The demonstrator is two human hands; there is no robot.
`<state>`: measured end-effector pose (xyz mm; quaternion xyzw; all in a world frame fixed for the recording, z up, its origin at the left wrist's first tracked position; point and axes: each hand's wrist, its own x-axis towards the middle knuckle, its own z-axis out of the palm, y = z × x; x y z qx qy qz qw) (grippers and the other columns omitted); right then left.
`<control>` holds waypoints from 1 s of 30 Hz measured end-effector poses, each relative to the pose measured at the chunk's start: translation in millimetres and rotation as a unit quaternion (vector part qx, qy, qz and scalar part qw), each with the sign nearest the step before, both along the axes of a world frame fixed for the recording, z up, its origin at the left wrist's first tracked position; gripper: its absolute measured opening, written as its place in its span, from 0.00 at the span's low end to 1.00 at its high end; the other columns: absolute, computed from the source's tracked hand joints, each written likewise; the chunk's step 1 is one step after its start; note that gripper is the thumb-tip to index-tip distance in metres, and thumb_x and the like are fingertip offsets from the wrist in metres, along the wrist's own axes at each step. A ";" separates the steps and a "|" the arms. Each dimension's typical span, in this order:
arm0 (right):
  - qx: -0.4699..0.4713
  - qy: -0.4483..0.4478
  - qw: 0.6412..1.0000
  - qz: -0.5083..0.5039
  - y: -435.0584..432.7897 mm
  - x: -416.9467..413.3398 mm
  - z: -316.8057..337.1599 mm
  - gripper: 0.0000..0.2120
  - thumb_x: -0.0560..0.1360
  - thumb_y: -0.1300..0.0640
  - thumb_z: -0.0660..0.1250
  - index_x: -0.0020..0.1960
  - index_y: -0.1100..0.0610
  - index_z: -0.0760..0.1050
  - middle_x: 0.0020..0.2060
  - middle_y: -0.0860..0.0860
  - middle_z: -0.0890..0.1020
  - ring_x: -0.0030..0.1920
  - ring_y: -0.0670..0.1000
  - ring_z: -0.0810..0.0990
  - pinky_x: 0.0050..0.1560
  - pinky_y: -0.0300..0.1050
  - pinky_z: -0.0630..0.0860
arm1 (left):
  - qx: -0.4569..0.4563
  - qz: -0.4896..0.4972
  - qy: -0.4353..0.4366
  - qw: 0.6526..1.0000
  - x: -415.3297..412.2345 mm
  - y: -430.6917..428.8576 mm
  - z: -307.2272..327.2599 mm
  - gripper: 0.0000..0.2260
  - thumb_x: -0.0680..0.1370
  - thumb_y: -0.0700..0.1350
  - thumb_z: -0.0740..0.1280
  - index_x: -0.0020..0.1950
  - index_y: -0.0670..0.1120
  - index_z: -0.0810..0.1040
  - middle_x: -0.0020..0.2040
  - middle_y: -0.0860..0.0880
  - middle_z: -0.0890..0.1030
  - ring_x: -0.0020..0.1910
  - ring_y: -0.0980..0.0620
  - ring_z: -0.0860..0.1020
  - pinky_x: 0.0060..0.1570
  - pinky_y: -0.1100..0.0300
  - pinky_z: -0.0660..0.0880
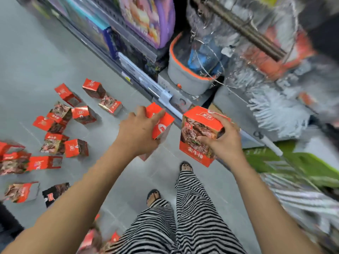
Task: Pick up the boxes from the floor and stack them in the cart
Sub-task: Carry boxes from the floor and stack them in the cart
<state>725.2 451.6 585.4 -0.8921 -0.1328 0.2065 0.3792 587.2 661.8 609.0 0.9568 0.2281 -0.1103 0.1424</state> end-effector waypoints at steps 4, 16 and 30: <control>0.022 -0.010 0.996 -0.087 -60.6 -25.8 34.4 0.40 0.54 0.49 0.82 0.64 0.39 0.73 0.58 0.53 0.74 0.58 0.54 0.76 0.64 0.51 0.73 | -0.002 -0.096 0.008 0.995 15.5 -32.8 33.2 0.34 0.71 0.60 0.65 0.76 0.61 0.58 0.62 0.42 0.67 0.54 0.35 0.73 0.54 0.44 0.74; 0.040 -0.046 0.938 -0.342 -273.7 -95.0 88.1 0.42 0.51 0.47 0.81 0.64 0.43 0.74 0.56 0.56 0.78 0.51 0.52 0.80 0.59 0.51 0.77 | -0.018 -0.358 -0.009 0.933 68.6 -225.7 94.8 0.36 0.70 0.59 0.68 0.75 0.61 0.57 0.64 0.41 0.66 0.58 0.35 0.72 0.57 0.46 0.73; 0.049 -0.125 0.820 -0.556 -602.6 -289.2 119.2 0.39 0.48 0.41 0.78 0.59 0.31 0.72 0.56 0.55 0.79 0.56 0.54 0.79 0.61 0.53 0.75 | -0.019 -0.607 -0.026 0.794 18.0 -598.1 142.7 0.40 0.68 0.58 0.71 0.76 0.63 0.54 0.66 0.42 0.66 0.63 0.39 0.71 0.59 0.51 0.72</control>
